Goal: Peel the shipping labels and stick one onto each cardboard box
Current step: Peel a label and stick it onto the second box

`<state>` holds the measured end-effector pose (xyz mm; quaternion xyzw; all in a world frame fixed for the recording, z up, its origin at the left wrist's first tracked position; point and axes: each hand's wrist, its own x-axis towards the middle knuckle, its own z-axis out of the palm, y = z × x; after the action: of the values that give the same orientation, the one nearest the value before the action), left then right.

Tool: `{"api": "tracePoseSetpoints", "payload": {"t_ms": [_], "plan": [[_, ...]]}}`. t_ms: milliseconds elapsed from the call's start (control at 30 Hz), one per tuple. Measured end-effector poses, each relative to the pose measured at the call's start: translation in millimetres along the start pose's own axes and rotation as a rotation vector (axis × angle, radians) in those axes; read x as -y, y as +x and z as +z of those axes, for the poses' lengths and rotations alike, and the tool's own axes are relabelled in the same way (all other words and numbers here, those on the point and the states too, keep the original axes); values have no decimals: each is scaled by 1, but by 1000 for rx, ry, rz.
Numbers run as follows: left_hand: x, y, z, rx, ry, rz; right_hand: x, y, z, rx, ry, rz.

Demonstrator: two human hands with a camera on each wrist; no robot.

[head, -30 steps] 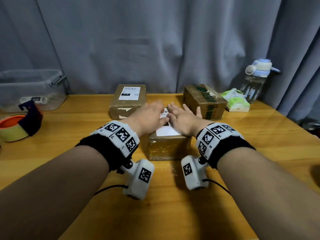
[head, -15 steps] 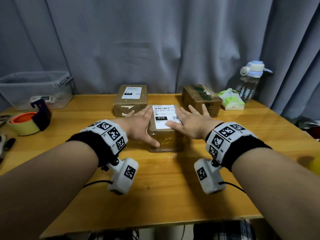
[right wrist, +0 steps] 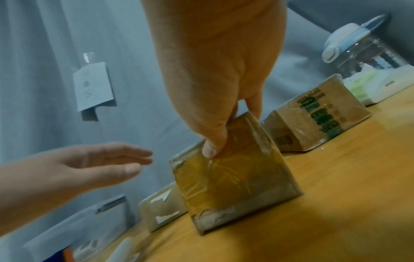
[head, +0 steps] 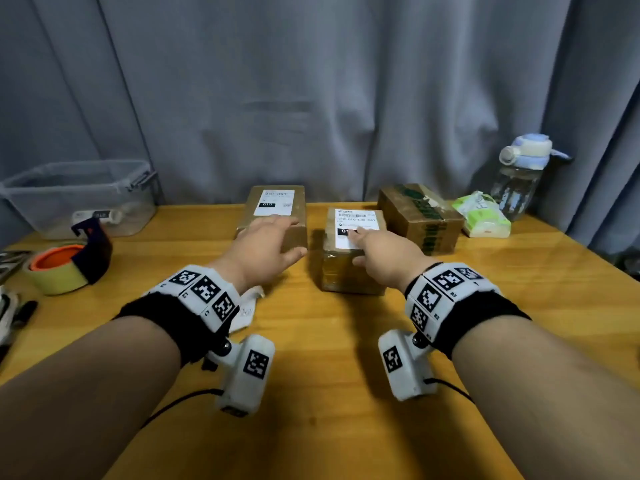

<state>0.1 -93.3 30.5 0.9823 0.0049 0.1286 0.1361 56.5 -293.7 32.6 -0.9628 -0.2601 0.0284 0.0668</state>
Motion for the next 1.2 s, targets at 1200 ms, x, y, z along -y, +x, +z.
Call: {"api": "tracePoseSetpoints", "payload": {"t_ms": [1200], "plan": [[38, 52, -36, -110, -52, -8, 17, 68, -7, -269, 231, 12]]}}
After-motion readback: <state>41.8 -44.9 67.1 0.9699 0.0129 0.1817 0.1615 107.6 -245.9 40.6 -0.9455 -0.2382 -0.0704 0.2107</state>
